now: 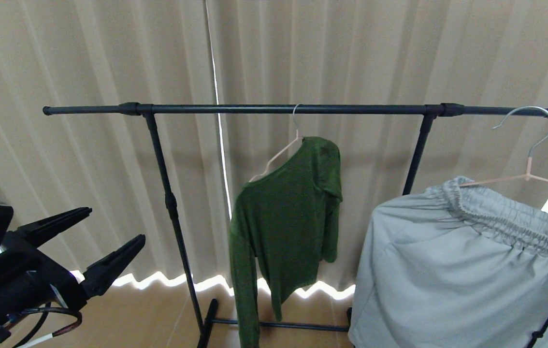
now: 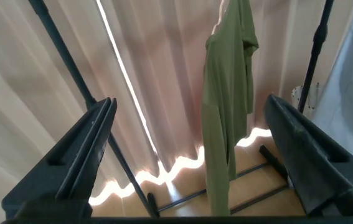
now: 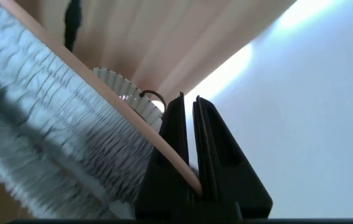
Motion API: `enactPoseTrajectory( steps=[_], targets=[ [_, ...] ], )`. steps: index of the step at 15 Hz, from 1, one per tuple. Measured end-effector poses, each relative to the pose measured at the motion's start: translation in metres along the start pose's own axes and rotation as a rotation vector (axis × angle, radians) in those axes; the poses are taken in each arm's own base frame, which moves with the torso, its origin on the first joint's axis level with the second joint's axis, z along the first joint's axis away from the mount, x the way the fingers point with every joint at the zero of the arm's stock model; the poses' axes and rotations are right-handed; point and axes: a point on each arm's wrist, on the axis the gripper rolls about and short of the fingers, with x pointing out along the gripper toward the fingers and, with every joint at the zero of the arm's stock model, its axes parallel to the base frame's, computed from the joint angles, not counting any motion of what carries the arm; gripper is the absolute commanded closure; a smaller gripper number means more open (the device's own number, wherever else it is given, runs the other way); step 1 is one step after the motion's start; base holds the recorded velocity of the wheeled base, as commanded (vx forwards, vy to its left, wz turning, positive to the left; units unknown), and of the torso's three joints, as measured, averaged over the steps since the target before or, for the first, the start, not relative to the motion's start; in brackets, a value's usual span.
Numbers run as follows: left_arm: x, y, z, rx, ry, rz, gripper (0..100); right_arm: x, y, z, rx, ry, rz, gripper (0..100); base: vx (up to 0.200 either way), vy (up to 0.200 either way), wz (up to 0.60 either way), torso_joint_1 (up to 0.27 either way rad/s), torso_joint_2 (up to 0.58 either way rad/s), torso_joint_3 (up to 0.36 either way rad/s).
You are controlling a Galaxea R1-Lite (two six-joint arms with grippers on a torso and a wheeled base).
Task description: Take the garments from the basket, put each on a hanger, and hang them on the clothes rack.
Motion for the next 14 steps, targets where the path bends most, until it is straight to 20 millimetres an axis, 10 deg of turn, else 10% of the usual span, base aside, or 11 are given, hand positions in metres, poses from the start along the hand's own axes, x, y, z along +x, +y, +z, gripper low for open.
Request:
enactPoseTrajectory(
  steps=[5,14],
  targets=[
    [-0.0075,0.0002,0.0074,0.0,-0.046,0.014,0,-0.0043,-0.0018,-0.0083,0.015,-0.004,-0.002,100,0.0,0.0,0.0,0.0,0.0,0.0],
    [-0.0106,0.0,0.01,0.008,-0.064,0.019,0,-0.0023,0.0007,-0.0111,0.022,0.007,0.006,100,0.2,0.0,0.0,0.004,0.0,0.004]
  ],
)
